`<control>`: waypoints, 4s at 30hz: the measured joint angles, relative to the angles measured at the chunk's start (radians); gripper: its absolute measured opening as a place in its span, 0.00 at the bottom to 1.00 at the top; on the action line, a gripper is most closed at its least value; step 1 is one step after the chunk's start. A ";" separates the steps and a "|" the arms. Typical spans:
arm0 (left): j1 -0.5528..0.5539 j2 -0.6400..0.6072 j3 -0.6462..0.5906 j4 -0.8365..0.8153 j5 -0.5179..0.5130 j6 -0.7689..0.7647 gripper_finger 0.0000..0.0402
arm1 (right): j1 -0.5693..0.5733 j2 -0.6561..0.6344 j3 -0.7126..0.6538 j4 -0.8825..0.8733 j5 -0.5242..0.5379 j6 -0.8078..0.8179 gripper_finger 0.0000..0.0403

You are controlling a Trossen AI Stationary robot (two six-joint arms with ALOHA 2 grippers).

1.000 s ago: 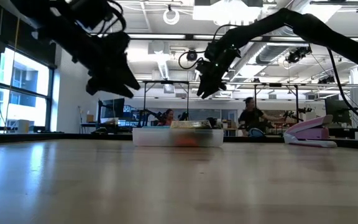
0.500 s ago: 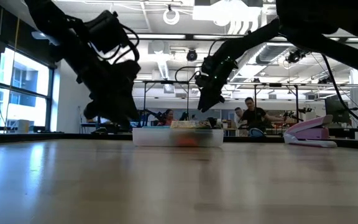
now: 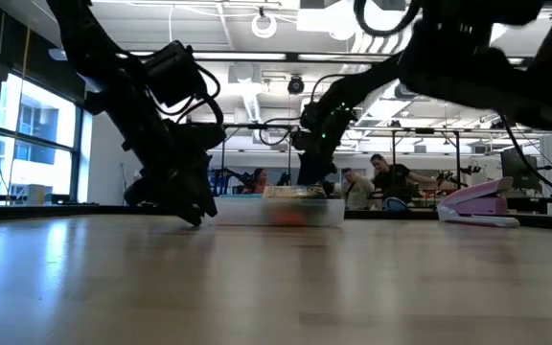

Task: Pack school essentials
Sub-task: Close the blue supply box

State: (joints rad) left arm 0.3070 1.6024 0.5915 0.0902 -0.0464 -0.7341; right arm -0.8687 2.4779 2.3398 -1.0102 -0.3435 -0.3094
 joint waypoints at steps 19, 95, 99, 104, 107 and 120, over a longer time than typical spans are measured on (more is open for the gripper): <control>0.029 0.023 0.000 0.043 -0.055 -0.004 0.42 | 0.012 0.064 0.003 -0.094 -0.019 -0.014 0.38; 0.033 0.023 -0.001 0.096 -0.069 -0.129 0.42 | 0.055 -0.095 -0.238 -0.055 0.093 -0.275 0.34; 0.033 0.023 -0.001 0.095 -0.071 -0.128 0.42 | 0.055 -0.095 -0.267 -0.028 0.099 -0.275 0.34; 0.033 0.023 -0.001 0.095 -0.074 -0.130 0.42 | 0.056 -0.095 -0.282 -0.023 0.107 -0.272 0.28; 0.033 0.023 -0.001 0.095 -0.075 -0.130 0.42 | 0.063 -0.095 -0.279 -0.025 0.109 -0.255 0.16; 0.032 0.023 0.000 0.207 -0.063 -0.138 0.42 | 0.110 -0.095 -0.164 -0.097 0.232 -0.222 0.02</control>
State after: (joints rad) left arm 0.3393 1.6253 0.5911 0.2970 -0.1095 -0.8717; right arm -0.7587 2.3829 2.1758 -1.1069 -0.1114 -0.5314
